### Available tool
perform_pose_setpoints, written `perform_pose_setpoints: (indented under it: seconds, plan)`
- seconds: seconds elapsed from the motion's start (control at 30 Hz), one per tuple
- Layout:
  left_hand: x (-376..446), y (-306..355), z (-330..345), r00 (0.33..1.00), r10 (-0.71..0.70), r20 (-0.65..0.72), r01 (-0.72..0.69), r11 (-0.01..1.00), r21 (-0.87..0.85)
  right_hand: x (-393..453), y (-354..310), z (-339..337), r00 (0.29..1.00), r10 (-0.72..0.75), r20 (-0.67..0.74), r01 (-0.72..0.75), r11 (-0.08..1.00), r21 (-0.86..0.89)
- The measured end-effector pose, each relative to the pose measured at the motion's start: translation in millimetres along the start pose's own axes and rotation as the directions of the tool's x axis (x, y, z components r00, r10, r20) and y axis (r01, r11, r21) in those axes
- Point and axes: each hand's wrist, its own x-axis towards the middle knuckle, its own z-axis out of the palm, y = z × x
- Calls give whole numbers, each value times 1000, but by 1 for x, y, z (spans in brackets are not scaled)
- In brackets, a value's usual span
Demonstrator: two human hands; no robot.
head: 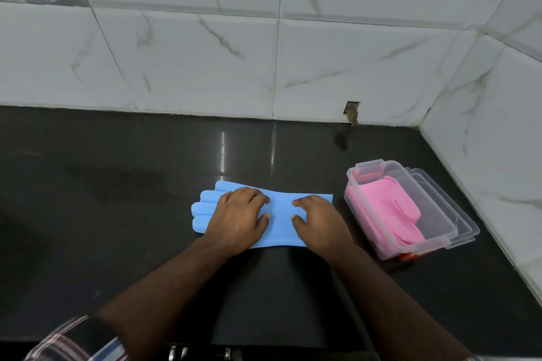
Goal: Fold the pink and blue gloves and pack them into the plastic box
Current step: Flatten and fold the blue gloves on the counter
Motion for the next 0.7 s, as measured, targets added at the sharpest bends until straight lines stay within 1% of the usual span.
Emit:
perform_pose_setpoints:
  seconds: [0.13,0.33,0.4,0.53,0.7]
  plan:
    - [2,-7,11,996,-68,65,60,992,108,8,-17,29,998,-54,29,57,994,-96]
    - [0,-21,22,971,-164,175,132,974,181,9,-20,49,997,-60,58,70,980,-187]
    - [-4,-25,26,969,-168,180,133,973,191,7,-16,53,997,-44,61,56,978,-203]
    - [-7,-29,31,980,-143,142,114,975,192,6,0,57,998,4,56,11,964,-266]
    - [-9,-30,30,974,-160,163,134,978,162,3,22,54,999,15,31,-6,958,-286]
